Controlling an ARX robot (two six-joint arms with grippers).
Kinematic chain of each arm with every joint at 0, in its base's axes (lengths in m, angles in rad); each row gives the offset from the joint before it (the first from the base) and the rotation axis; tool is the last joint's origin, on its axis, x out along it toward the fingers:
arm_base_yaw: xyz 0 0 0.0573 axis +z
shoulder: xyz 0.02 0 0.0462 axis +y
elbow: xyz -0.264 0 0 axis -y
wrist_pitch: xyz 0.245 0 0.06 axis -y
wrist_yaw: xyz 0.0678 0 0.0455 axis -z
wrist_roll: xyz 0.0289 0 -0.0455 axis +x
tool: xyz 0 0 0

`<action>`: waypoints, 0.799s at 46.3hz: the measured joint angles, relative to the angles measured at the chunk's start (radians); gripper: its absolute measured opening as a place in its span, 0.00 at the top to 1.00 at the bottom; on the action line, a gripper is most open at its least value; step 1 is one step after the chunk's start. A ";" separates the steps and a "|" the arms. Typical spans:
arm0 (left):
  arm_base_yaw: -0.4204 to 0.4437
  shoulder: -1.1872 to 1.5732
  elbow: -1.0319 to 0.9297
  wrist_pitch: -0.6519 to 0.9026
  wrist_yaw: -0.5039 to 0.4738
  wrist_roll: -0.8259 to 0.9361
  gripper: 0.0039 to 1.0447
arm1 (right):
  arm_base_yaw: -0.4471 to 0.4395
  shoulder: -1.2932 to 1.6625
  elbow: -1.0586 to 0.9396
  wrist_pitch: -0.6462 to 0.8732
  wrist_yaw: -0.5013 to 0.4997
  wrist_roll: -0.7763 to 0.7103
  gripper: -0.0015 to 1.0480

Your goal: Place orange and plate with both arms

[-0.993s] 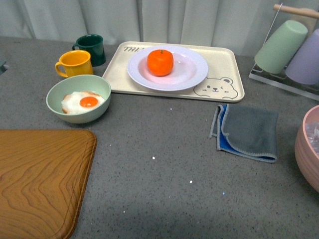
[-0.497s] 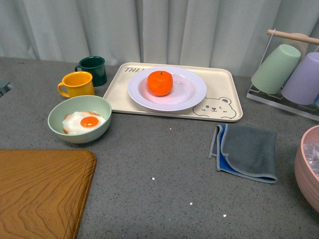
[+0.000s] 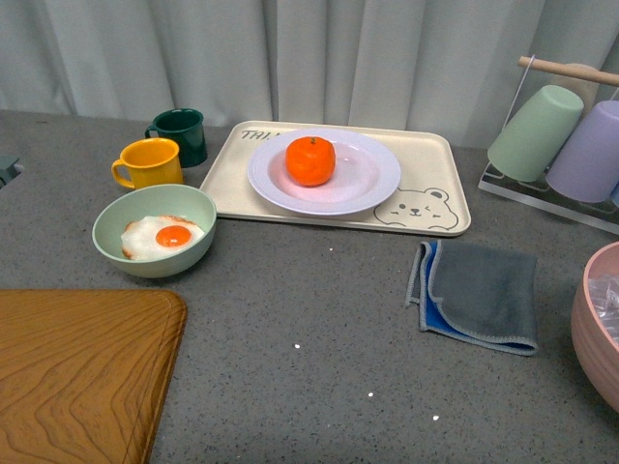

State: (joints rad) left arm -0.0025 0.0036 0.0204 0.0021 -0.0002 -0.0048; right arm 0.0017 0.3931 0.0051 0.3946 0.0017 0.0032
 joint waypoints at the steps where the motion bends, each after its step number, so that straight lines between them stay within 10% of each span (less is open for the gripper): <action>1: 0.000 0.000 0.000 0.000 0.000 0.000 0.06 | 0.000 -0.009 0.000 -0.009 0.000 0.000 0.99; 37: 0.000 0.000 0.000 0.000 0.000 0.000 0.06 | 0.000 -0.388 0.001 -0.389 -0.003 0.000 0.99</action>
State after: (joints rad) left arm -0.0025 0.0032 0.0204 0.0021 -0.0002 -0.0048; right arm 0.0017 0.0055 0.0059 0.0055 -0.0013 0.0032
